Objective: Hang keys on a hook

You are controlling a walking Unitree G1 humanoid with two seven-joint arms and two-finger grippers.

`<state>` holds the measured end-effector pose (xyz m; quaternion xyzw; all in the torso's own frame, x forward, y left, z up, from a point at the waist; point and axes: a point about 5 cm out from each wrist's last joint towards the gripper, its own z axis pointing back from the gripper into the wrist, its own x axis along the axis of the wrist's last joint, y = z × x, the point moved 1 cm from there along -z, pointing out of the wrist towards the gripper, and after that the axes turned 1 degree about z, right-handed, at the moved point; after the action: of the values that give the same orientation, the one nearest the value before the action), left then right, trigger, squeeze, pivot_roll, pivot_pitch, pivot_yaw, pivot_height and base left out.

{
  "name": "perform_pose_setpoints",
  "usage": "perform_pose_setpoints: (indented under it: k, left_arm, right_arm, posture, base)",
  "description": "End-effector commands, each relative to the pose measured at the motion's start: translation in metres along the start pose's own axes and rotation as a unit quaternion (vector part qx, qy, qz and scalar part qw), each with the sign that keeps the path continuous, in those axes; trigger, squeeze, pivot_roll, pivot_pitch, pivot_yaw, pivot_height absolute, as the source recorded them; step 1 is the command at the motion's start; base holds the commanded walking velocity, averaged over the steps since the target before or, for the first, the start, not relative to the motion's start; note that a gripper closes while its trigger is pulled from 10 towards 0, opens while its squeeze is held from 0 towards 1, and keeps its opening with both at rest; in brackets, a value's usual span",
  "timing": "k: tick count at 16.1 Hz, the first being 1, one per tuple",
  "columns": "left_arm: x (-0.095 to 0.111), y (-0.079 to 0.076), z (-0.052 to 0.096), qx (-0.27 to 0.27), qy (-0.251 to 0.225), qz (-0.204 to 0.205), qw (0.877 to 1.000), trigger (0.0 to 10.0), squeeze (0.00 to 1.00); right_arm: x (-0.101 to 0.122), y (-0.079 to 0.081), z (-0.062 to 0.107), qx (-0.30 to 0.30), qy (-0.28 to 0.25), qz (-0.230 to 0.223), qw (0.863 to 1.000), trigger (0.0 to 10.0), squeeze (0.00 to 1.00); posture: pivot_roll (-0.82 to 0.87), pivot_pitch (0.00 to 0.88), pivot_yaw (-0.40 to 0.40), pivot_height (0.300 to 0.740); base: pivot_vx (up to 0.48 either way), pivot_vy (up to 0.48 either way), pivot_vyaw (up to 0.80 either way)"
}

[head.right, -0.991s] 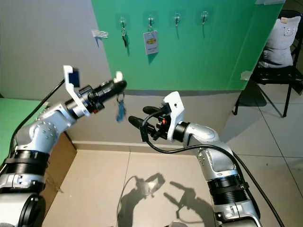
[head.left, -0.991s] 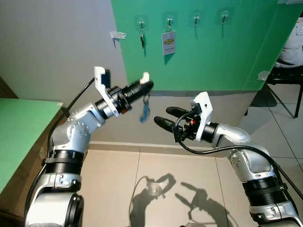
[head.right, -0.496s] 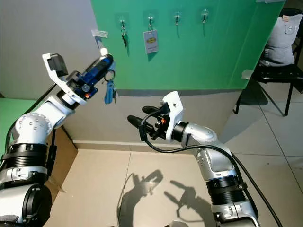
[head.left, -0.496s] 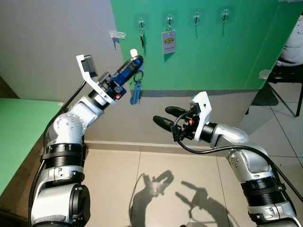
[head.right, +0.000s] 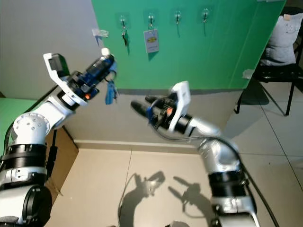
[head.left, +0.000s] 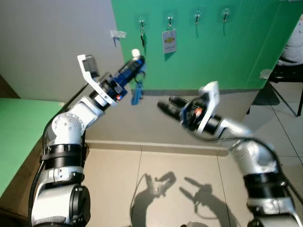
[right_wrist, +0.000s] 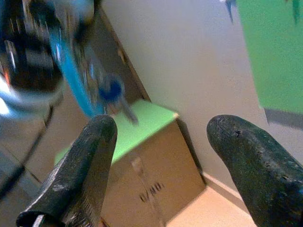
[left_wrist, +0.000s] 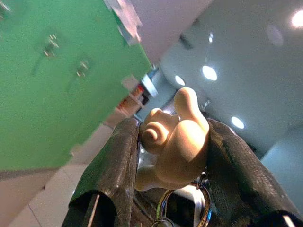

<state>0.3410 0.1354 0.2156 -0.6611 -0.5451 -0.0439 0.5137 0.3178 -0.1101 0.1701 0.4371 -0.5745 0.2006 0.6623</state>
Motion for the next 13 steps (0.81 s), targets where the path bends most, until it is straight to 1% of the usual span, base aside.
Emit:
perform_pose_setpoints:
  k: [1,3,5,6,10,13]
  left_arm:
    - [-0.003,-0.005,0.003,-0.013,0.024,-0.004,1.000,0.0,0.00]
    - [-0.010,-0.006,0.007,-0.016,0.059,-0.015,0.998,0.0,0.00]
    - [-0.011,-0.002,0.013,-0.003,0.084,-0.032,0.996,0.0,0.00]
    - [-0.011,-0.001,0.014,0.001,0.089,-0.036,0.995,0.0,0.00]
    - [-0.011,-0.004,0.014,-0.021,0.101,-0.042,0.994,0.0,0.00]
    - [-0.024,-0.006,0.015,-0.035,0.142,-0.049,0.988,0.0,0.00]
  right_arm:
    - [0.011,0.001,0.003,0.019,-0.011,-0.011,1.000,10.0,0.00]
    - [0.015,0.000,0.009,0.038,0.002,-0.019,0.999,10.0,0.00]
    - [0.017,-0.003,0.017,0.051,0.023,-0.021,0.998,10.0,0.00]
    - [0.018,-0.004,0.018,0.054,0.027,-0.021,0.998,10.0,0.00]
    - [0.018,0.004,0.017,0.093,0.053,-0.022,0.994,10.0,0.00]
    - [0.014,0.006,0.020,0.113,0.084,-0.014,0.990,10.0,0.00]
  posture:
    - [-0.23,0.000,0.112,0.740]
    - [-0.23,0.000,0.113,0.740]
    - [-0.23,0.000,0.113,0.740]
    - [-0.23,0.000,0.113,0.740]
    - [-0.22,0.000,0.116,0.740]
    - [-0.23,0.000,0.118,0.740]
  base:
    - [0.000,0.000,0.00]
    - [0.000,0.000,0.00]
    - [0.000,0.000,0.00]
    - [0.000,0.000,0.00]
    - [0.000,0.000,0.00]
    - [0.000,0.000,0.00]
